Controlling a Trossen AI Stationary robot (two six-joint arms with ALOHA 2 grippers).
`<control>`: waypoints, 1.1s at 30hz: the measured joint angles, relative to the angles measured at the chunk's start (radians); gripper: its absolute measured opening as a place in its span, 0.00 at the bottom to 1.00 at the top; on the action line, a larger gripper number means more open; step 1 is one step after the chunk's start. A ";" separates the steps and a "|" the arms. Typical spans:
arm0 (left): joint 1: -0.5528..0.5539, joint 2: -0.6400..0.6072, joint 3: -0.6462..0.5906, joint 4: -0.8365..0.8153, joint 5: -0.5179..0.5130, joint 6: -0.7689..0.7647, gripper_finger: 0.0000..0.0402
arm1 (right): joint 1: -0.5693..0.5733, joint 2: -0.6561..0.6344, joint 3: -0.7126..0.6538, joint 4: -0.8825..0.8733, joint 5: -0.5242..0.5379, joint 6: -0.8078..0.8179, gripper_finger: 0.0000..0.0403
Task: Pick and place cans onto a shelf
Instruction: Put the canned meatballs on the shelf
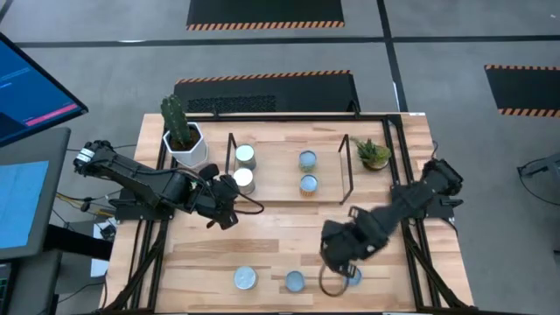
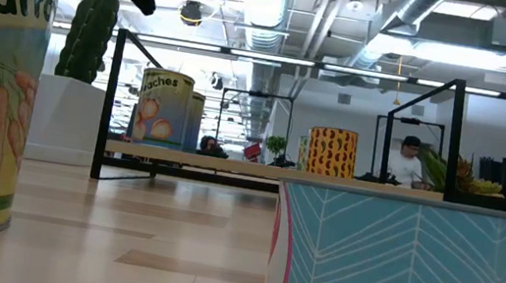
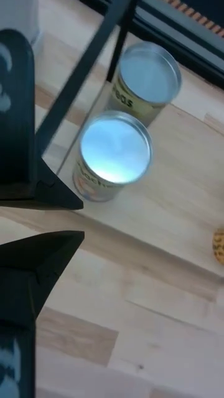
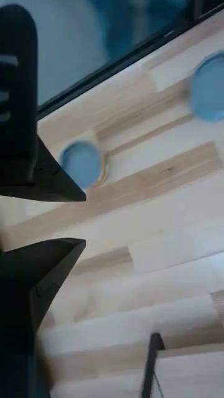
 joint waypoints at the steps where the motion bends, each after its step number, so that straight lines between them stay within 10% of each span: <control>1: 0.000 0.000 0.000 0.010 0.005 0.013 0.13 | 0.024 0.000 0.000 0.018 0.010 0.045 0.32; 19: 0.000 0.000 0.000 0.054 0.011 0.027 0.13 | 0.243 0.258 -0.018 0.061 0.026 0.226 0.32; 33: 0.000 0.001 0.000 0.060 -0.004 0.021 0.13 | 0.277 -0.087 -0.387 -0.015 0.210 0.518 0.32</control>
